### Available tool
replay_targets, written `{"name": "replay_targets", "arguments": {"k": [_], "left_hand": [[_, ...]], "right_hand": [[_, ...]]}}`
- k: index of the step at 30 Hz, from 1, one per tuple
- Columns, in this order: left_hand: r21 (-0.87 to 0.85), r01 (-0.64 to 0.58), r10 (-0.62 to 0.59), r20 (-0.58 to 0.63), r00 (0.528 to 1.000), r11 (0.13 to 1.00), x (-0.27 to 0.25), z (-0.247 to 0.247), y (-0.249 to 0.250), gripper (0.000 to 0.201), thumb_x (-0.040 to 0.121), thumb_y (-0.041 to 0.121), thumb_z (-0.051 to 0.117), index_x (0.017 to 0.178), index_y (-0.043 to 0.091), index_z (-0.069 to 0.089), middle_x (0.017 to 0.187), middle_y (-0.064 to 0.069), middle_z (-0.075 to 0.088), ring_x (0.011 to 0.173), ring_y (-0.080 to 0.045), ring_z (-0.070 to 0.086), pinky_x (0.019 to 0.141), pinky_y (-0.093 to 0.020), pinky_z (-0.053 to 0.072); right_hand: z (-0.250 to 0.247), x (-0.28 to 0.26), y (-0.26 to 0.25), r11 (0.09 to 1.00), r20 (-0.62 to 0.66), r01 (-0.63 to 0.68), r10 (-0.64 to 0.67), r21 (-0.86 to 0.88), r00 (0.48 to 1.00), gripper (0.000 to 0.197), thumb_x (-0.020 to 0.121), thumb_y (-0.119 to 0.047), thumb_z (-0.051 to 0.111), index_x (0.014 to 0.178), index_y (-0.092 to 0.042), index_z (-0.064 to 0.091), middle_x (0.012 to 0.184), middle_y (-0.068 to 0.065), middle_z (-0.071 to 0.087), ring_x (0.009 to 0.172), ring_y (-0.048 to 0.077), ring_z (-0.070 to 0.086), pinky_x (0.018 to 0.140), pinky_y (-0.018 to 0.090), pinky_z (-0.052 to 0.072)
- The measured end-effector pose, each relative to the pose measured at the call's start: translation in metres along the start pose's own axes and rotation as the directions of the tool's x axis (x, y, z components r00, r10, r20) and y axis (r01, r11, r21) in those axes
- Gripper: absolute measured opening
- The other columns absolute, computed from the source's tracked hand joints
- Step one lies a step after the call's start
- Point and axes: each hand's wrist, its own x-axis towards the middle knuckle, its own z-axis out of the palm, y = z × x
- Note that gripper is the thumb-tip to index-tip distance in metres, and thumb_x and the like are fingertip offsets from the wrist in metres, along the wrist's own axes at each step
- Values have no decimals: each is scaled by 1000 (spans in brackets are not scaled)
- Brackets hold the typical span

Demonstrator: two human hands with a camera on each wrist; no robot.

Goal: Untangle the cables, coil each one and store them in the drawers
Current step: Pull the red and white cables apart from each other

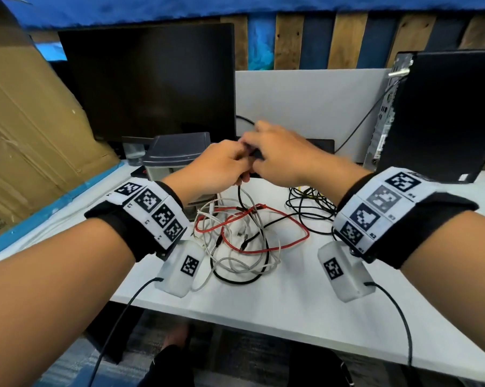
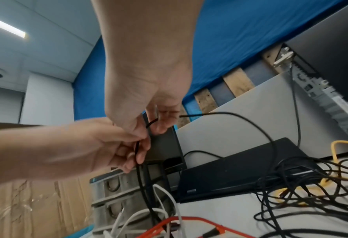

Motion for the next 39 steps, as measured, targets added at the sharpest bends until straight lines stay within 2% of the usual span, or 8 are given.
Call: {"name": "replay_targets", "arguments": {"k": [6, 10, 13, 16, 21, 25, 32, 39], "left_hand": [[-153, 180, -144, 220, 965, 972, -18, 7, -7, 24, 105, 8, 47, 91, 8, 67, 91, -9, 70, 76, -14, 65, 73, -27, 54], [-145, 201, -167, 215, 962, 969, -22, 21, -20, 25, 107, 17, 47, 96, 8, 68, 94, -7, 72, 81, -14, 66, 71, -24, 52], [-120, 199, -168, 225, 960, 973, -24, 29, -30, 32, 110, 24, 44, 97, 9, 69, 96, -6, 72, 82, -13, 63, 75, -29, 50], [-68, 173, -155, 213, 965, 983, -25, 33, -35, 35, 110, 27, 43, 96, 8, 70, 96, -6, 74, 81, -14, 65, 77, -35, 51], [-46, 146, -142, 79, 987, 988, -22, 26, -30, 37, 110, 25, 39, 95, 6, 67, 93, -9, 75, 80, -22, 72, 61, -16, 51], [-78, 84, -90, -84, 992, 993, -17, 17, -23, 37, 110, 25, 37, 93, 7, 64, 86, -9, 73, 67, -15, 67, 60, -17, 49], [-27, -97, 78, -397, 915, 995, -3, -1, -6, 38, 111, 32, 34, 88, 12, 57, 75, -4, 61, 59, -15, 57, 62, -36, 48], [-61, -142, 120, -272, 955, 988, 3, 0, 11, 35, 111, 28, 37, 95, 8, 62, 77, -6, 62, 47, -15, 59, 48, -22, 46]], "right_hand": [[-8, -2, 9, 999, 177, 22, -15, -38, 984, 13, 95, -39, 66, 85, -30, 65, 84, -7, 66, 85, 17, 61, 72, 31, 46], [-39, 5, 11, 992, -235, 1, 29, 123, 972, 17, 98, -35, 64, 82, -28, 63, 74, -9, 56, 72, 8, 51, 66, 27, 39], [-66, 8, 21, 971, -598, -53, 185, 232, 780, 15, 97, -33, 63, 85, -25, 65, 67, -13, 48, 61, 1, 40, 56, 10, 29], [-71, 8, 39, 962, -688, -119, 260, 246, 677, 17, 97, -32, 60, 88, -21, 69, 78, -4, 57, 72, 9, 46, 58, 12, 33], [-32, -3, 75, 915, -404, -366, 403, 168, 821, 16, 101, -29, 55, 100, -21, 69, 99, 7, 60, 97, 31, 57, 82, 38, 49], [14, -18, 72, 853, -113, -522, 521, 24, 846, 19, 97, -41, 53, 106, -27, 61, 122, 7, 50, 123, 37, 45, 105, 48, 42], [47, -27, 47, 847, 234, -385, 316, 367, 919, 28, 91, -46, 58, 111, -29, 68, 119, -1, 63, 122, 23, 50, 110, 41, 36], [47, -21, 6, 842, 225, -188, 82, 505, 971, 26, 102, -43, 54, 110, -24, 71, 114, 6, 66, 107, 20, 62, 94, 31, 48]]}}
